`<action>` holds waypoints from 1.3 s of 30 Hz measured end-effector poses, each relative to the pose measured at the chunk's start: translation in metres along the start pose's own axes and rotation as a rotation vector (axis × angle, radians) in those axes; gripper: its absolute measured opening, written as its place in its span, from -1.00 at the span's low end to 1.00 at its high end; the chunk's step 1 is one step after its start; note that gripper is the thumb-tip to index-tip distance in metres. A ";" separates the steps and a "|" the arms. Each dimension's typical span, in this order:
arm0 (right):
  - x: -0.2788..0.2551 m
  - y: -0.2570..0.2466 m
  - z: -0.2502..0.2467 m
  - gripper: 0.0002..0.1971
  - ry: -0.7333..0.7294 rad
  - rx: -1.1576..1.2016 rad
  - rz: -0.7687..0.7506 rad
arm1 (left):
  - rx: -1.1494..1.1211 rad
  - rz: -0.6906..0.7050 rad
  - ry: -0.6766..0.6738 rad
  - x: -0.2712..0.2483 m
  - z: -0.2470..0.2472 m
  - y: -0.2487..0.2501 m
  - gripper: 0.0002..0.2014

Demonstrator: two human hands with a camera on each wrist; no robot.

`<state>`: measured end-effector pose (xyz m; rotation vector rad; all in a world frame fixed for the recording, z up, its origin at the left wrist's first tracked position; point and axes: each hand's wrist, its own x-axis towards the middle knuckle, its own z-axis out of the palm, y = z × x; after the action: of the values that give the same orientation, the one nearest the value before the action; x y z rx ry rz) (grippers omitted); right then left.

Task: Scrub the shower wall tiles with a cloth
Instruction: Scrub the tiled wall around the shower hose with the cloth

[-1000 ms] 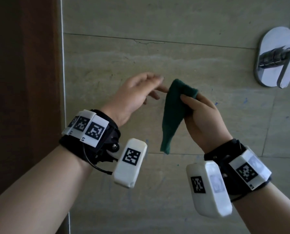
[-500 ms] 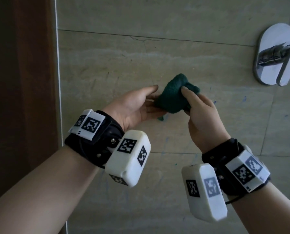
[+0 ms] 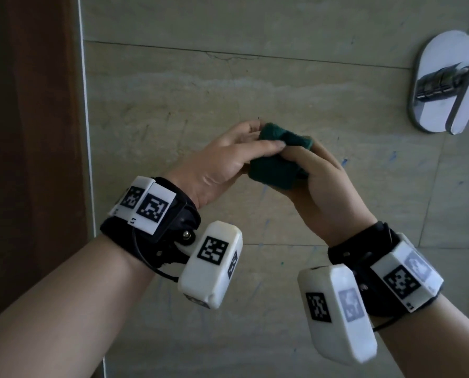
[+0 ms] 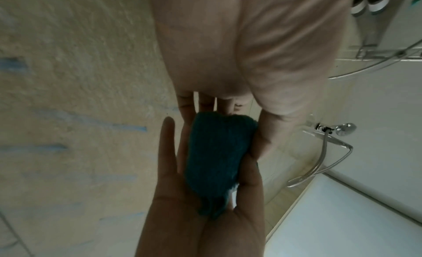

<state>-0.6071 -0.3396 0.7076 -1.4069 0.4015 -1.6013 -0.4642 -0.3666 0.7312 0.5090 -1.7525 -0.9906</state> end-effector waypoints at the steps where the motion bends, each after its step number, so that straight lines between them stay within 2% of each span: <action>1: 0.000 -0.002 -0.001 -0.71 0.008 0.040 0.002 | -0.013 0.018 -0.013 0.000 0.000 -0.001 -0.75; 3: 0.001 -0.006 -0.004 -0.63 0.031 0.093 0.016 | -0.014 0.029 -0.050 -0.001 -0.002 -0.004 -0.78; 6: -0.001 -0.008 -0.008 -0.53 0.001 0.033 0.027 | 0.049 0.028 -0.090 0.000 -0.003 -0.006 -0.79; 8: -0.004 -0.007 -0.008 -0.54 -0.042 -0.058 0.013 | 0.036 0.033 -0.028 0.000 -0.002 -0.005 -0.81; 12: -0.003 -0.003 -0.010 -0.67 -0.016 -0.201 -0.054 | 0.085 0.114 0.139 0.006 -0.008 -0.006 -0.49; 15: 0.001 0.001 -0.015 -0.75 0.027 -0.291 -0.126 | 0.186 0.206 0.176 0.008 -0.016 -0.007 -0.45; 17: 0.005 0.001 -0.021 -0.77 0.126 -0.388 -0.202 | 0.393 0.348 0.314 0.011 -0.026 -0.007 -0.50; 19: 0.010 -0.001 -0.028 -0.80 0.241 -0.618 -0.312 | 0.780 0.511 0.507 0.017 -0.041 -0.006 -0.52; 20: 0.013 -0.002 -0.030 -0.82 0.273 -0.770 -0.385 | 0.942 0.534 0.573 0.020 -0.047 -0.005 -0.48; 22: 0.019 -0.002 -0.033 -0.84 0.285 -1.009 -0.538 | 1.120 0.432 0.606 0.023 -0.056 -0.001 -0.37; 24: 0.025 -0.002 -0.034 -0.76 0.288 -1.107 -0.634 | 1.181 0.338 0.579 0.024 -0.061 -0.002 -0.29; 27: 0.037 -0.004 -0.034 -0.66 0.326 -1.231 -0.720 | 1.214 0.338 0.553 0.025 -0.065 -0.003 -0.27; 31: 0.056 -0.009 -0.033 -0.71 0.374 -1.388 -0.941 | 1.257 0.326 0.536 0.026 -0.067 -0.003 -0.27; 35: 0.075 -0.007 -0.035 -0.72 0.354 -1.439 -0.980 | 1.302 0.324 0.507 0.024 -0.069 -0.003 -0.27; 39: 0.070 0.002 -0.041 -0.72 0.199 -1.549 -0.971 | 1.350 0.332 0.501 0.022 -0.070 -0.002 -0.28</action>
<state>-0.6366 -0.4094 0.7364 -2.8804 1.4371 -2.2734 -0.4090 -0.4106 0.7520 1.1066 -1.7288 0.6572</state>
